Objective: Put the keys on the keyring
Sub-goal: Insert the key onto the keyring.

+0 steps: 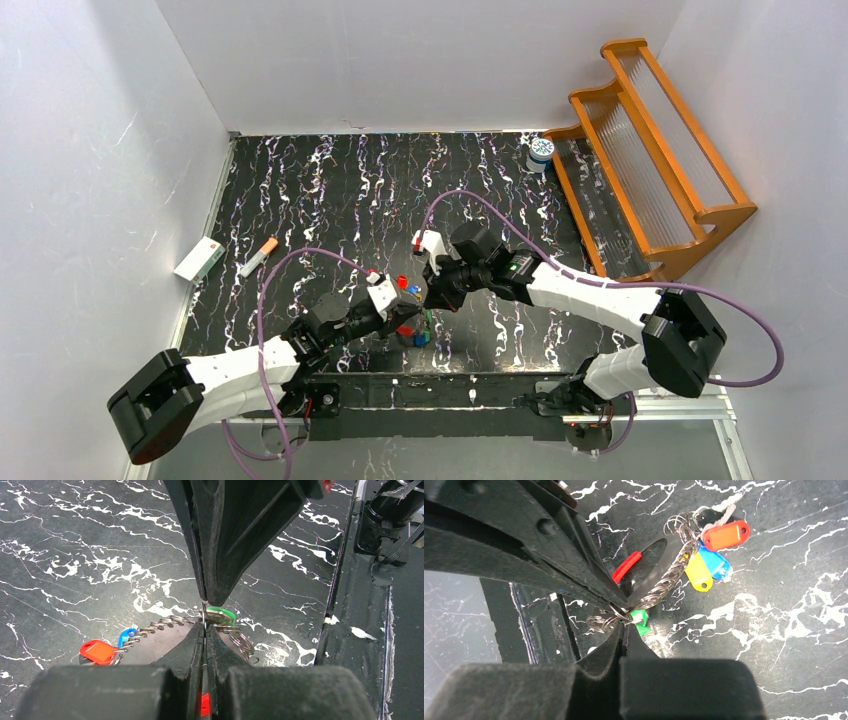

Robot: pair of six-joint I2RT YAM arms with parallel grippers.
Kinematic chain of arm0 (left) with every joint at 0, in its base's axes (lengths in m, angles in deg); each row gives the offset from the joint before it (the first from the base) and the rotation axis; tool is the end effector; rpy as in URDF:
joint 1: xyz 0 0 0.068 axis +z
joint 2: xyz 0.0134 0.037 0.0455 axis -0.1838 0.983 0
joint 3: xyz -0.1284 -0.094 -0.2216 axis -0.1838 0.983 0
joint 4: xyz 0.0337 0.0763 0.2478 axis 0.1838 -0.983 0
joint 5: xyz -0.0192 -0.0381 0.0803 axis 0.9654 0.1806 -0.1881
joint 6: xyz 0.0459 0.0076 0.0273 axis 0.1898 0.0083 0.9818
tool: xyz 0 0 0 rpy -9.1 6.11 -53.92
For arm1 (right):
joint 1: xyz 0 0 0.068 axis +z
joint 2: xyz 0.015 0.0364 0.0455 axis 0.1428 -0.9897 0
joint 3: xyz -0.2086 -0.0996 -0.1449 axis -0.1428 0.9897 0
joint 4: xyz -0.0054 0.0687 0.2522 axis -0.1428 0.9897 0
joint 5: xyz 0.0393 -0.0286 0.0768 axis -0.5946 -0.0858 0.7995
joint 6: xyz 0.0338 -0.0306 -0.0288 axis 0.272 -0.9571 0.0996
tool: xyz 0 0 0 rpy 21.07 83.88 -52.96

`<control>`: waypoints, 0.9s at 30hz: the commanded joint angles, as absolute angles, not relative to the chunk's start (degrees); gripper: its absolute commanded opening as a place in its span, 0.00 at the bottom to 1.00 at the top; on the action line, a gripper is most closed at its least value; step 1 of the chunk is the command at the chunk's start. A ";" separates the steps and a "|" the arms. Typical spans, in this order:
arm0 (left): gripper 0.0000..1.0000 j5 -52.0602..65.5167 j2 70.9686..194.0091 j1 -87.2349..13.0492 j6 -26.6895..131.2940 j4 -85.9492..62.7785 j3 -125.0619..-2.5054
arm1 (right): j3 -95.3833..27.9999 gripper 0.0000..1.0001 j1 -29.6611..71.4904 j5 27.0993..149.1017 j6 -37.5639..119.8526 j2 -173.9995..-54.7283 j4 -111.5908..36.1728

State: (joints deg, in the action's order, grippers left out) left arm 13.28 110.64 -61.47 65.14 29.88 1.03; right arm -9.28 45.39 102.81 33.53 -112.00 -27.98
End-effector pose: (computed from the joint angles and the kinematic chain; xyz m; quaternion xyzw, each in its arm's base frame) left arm 0.1092 -0.1488 0.1856 0.3952 0.6050 -0.3720 0.5825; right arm 0.1658 0.2477 0.2470 -0.4786 0.7447 0.3477 0.3090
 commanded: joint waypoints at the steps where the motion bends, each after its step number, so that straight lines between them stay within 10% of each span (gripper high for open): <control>1: 0.00 13.70 109.29 -61.80 64.99 32.19 -0.05 | -11.75 0.01 45.57 98.54 35.37 -113.27 -28.15; 27: 0.00 12.55 109.11 -61.87 64.35 32.19 0.12 | -11.21 0.01 45.51 106.32 31.98 -107.36 -26.88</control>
